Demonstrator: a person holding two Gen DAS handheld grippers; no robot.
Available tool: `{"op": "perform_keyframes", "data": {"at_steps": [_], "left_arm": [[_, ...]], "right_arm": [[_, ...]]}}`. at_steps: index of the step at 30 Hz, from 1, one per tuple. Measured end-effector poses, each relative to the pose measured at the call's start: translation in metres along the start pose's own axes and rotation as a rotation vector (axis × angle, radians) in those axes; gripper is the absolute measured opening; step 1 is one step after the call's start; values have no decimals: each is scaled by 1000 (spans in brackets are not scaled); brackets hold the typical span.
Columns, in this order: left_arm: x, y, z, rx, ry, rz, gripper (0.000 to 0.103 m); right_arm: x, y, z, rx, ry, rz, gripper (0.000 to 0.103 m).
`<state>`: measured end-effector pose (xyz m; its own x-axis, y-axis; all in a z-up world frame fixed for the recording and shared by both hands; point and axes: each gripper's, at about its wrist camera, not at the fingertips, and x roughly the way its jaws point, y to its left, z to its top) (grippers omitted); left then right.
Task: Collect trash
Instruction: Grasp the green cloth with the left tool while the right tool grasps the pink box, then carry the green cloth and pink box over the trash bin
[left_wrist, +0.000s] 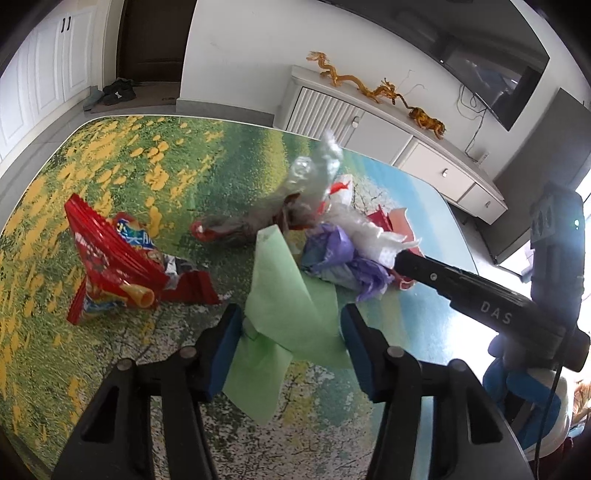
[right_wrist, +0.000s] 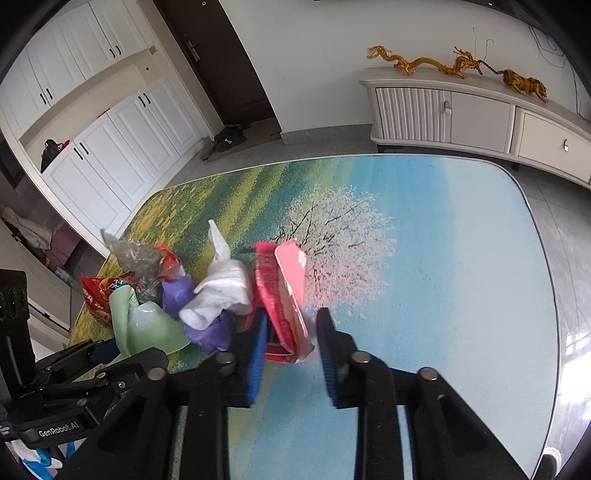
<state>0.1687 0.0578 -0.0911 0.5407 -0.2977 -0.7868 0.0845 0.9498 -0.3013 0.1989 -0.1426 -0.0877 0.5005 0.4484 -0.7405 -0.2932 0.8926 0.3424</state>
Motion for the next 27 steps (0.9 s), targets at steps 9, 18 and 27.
{"op": "perform_keyframes", "data": {"at_steps": [9,18,27], "left_arm": [[-11,-4,-14,12,2,-45,41],[-39,-12,-32,26,-30,-106,36],[-74,-32,-44,63,-78,-146,35]], "right_arm": [[-19,-4,-19,25,-10,-7,9],[-64,-9,-47,68,-55,-28,8],[-121,-12,-76,128,-136,-35,8]]}}
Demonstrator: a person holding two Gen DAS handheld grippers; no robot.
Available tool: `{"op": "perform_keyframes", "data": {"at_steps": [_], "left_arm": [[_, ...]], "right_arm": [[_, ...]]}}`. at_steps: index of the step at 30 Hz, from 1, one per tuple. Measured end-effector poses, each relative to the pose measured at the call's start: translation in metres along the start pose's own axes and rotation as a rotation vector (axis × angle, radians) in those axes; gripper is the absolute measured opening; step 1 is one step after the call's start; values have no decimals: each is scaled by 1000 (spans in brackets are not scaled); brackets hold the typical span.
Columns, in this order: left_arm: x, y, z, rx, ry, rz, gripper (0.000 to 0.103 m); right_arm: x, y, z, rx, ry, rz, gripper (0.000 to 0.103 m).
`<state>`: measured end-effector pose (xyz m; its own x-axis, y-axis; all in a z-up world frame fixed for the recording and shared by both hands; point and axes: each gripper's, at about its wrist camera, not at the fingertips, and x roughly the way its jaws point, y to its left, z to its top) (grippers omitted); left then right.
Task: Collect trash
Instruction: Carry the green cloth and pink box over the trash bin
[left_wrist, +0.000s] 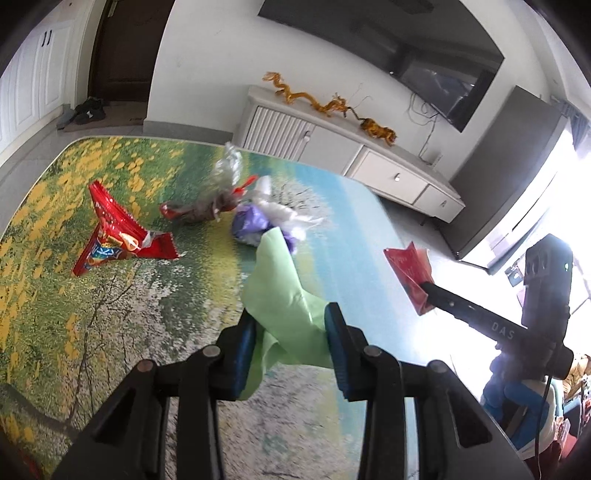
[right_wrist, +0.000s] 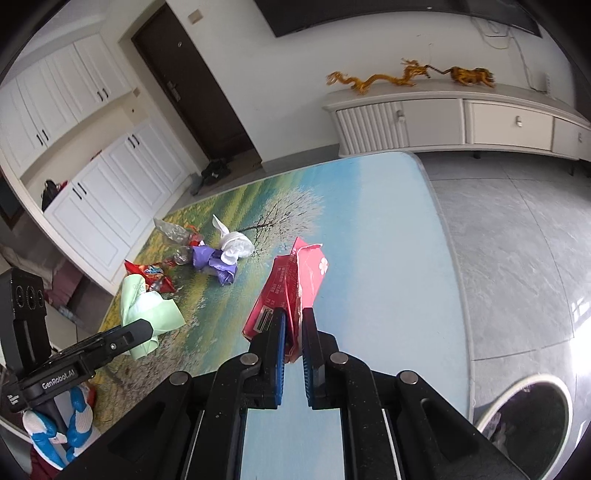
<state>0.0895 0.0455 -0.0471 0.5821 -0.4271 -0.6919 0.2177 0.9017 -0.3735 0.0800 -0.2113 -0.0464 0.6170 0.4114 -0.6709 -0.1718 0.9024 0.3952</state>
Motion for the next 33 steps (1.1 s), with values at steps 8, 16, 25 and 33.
{"op": "perform_keyframes", "data": {"at_steps": [8,16,25,33], "left_arm": [[-22,-27,-5,22,-29,-36,34],[-29,-61,-8,70,-25,-92,34],[-13,-125,-10,185,26,-191,34],[19,-210,-16,344,96,-262,34]], "right_arm": [[-52,-16,-15,54,-73,-9,8],[-94,-45,-34,121,-133,-50,8],[-138,-103,-62,251,-182,-154,8],[-171,-165,-91,391,-206,-272,8]]}}
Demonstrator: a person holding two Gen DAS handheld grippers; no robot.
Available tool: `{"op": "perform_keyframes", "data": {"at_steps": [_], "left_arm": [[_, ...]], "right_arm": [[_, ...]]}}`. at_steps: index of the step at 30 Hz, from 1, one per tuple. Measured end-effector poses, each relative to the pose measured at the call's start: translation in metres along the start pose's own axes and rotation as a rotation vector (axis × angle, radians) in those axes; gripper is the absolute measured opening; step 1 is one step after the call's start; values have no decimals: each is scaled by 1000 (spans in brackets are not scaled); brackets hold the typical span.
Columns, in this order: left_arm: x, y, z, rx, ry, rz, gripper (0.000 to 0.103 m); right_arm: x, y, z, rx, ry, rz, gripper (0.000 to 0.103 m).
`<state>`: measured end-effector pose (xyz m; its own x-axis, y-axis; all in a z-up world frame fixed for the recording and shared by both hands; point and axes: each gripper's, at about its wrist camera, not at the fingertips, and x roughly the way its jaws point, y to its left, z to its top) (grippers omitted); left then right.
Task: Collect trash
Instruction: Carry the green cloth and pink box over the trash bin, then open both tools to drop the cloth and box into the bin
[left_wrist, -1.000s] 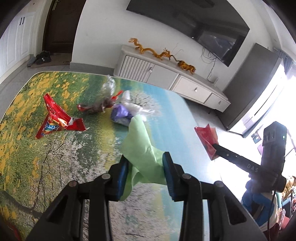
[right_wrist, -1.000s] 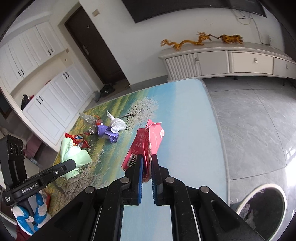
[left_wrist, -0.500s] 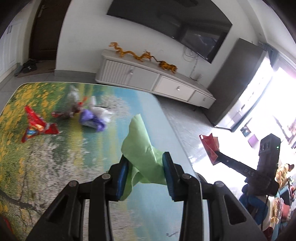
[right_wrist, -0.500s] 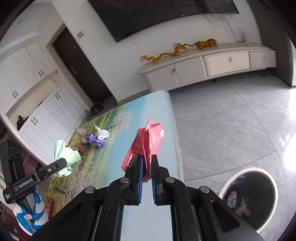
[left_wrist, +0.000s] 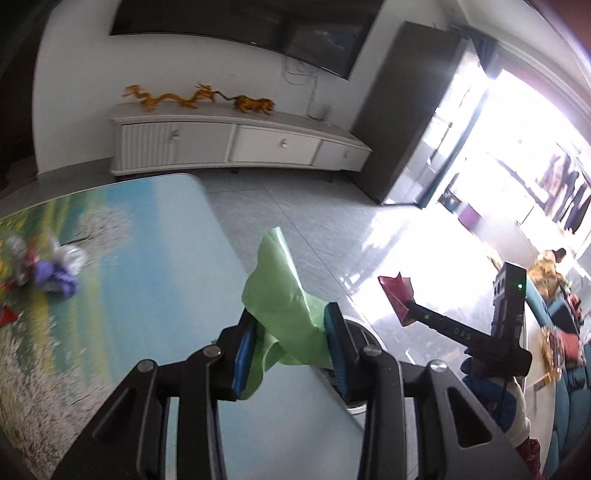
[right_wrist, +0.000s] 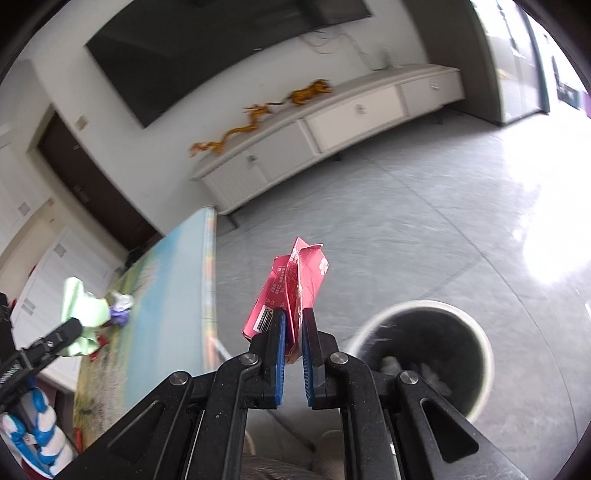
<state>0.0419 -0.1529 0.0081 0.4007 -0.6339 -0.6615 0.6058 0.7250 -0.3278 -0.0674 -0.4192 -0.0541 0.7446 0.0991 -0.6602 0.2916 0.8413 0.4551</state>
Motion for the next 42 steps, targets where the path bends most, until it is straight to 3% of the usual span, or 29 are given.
{"op": "perform_keyframes", "data": {"at_steps": [10,15,17,20,23,32,42], "left_arm": [[98,-88,5,156,173,-69,35],[143,-119,1,176,248,-102,42],[156,-127,-1,179,270,-118,50],[172,-137,-2,174,306,-146,52],[183,-140,0,169,323,-151,54],[172,-128,3,143,313,-128,59],[111,-98,10,121,205,-57,60]], "right_arm": [[14,-88,-17,162,64,-109,8],[24,-116,-29,223,102,-121,11],[27,-124,-32,243,114,-124,16],[31,-135,-34,270,120,-132,32],[30,-141,-36,281,122,-137,33],[23,-136,-32,278,110,-127,34],[1,-99,-19,211,70,-77,35]]}}
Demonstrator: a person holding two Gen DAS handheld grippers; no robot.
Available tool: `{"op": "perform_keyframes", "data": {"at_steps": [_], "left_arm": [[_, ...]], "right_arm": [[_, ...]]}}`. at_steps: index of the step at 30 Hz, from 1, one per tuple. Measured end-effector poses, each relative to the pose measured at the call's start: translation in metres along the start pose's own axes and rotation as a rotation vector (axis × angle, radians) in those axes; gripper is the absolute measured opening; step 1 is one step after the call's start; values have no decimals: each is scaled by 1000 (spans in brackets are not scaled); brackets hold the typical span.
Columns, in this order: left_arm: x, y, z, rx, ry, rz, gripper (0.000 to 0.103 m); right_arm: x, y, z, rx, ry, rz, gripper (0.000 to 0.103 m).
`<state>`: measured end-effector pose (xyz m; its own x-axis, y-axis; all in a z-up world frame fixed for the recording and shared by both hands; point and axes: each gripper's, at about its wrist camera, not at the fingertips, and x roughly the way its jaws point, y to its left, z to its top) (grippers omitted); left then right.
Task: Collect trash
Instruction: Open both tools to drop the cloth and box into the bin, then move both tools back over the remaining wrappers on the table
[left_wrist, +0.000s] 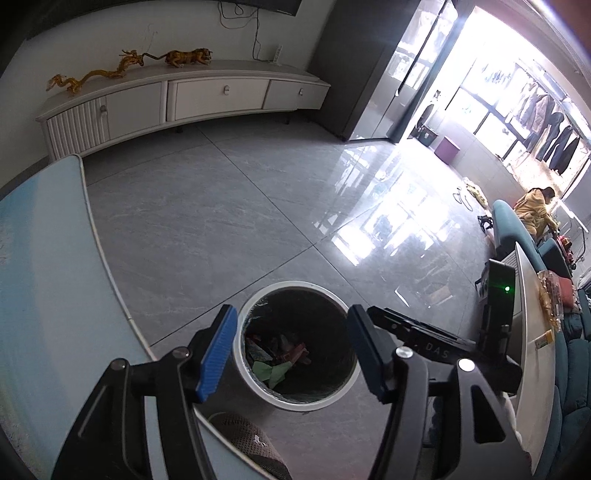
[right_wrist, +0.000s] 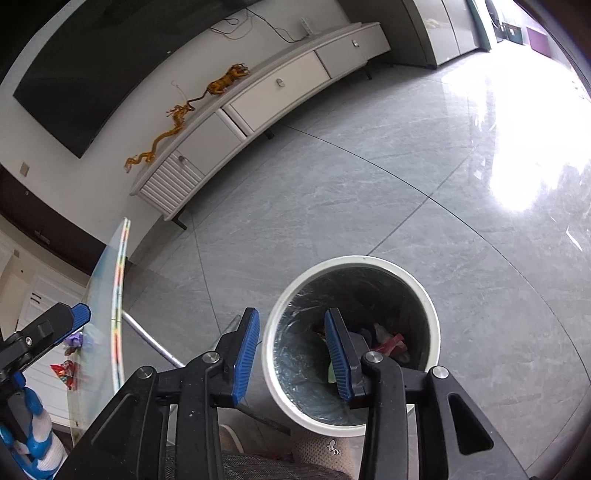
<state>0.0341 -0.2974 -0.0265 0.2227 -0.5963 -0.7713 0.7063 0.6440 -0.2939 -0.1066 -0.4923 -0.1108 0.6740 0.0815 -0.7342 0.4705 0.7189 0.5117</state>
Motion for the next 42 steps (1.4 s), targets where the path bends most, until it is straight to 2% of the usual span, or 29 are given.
{"op": "perform_keyframes", "data": {"at_steps": [3,11,19,27,36,42], "left_arm": [[-26,15,-6,-22,-39,32,60],[-103,57,-23,-85,-180,176,60],[-172,94,-42,-165,-291,235,60],[-214,132,-57,-248,-359,293,60],[-281,188,-40,-326,-441,405,60],[-300,245,-49,-447,-437,456,60]], "right_arm": [[-11,16,1,-25,-17,14,35],[-39,73,1,-131,-63,81,36],[-65,133,-1,-241,-106,145,36],[-80,201,-3,-367,-137,196,36],[-94,292,19,-479,-186,325,36],[-83,349,24,-555,-188,388,38]]}}
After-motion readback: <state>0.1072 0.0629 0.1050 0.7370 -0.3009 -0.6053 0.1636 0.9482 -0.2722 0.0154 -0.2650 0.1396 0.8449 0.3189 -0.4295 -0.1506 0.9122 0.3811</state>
